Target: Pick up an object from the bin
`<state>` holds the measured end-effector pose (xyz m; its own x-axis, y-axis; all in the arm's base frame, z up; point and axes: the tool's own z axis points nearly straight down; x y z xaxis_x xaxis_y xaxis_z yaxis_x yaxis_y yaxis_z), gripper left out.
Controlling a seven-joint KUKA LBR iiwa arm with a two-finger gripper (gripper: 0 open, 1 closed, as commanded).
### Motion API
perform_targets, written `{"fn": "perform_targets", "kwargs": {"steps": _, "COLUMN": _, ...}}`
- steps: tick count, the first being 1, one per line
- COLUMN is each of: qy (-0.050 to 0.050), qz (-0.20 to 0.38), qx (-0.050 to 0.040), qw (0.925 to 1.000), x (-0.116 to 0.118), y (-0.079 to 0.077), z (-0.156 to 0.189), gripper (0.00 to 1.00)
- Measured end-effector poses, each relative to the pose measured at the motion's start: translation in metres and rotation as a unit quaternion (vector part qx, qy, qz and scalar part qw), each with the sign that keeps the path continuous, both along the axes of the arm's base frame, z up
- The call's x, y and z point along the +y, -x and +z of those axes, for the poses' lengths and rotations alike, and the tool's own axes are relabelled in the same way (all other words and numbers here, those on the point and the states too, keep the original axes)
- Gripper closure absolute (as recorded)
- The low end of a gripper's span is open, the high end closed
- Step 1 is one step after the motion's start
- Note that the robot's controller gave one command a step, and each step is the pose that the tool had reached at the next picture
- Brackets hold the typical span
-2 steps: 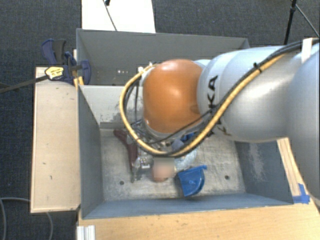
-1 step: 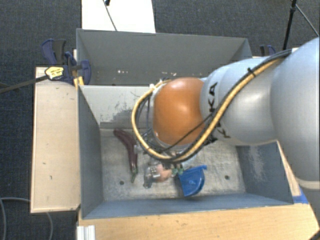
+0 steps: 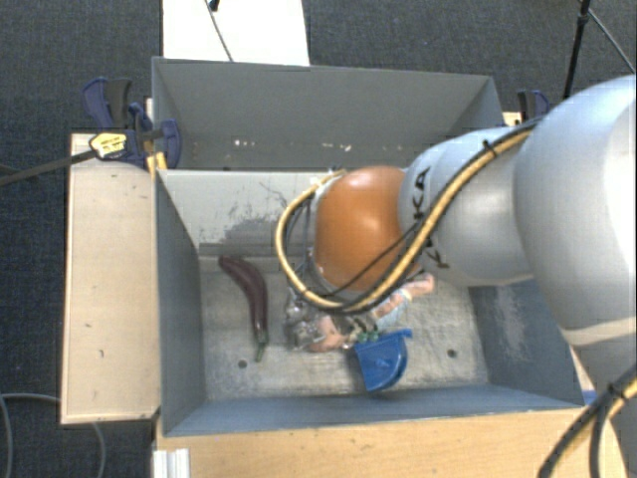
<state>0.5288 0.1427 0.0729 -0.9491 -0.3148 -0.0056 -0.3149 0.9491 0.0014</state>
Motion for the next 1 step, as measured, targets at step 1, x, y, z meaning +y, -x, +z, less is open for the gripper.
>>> {"fn": "perform_targets", "kwargs": {"steps": 1, "qy": 0.000, "qz": -0.001, "qx": 0.0001, "qw": 1.0000, "x": 0.0000, "y": 0.0000, "z": 0.0000, "gripper": 1.00}}
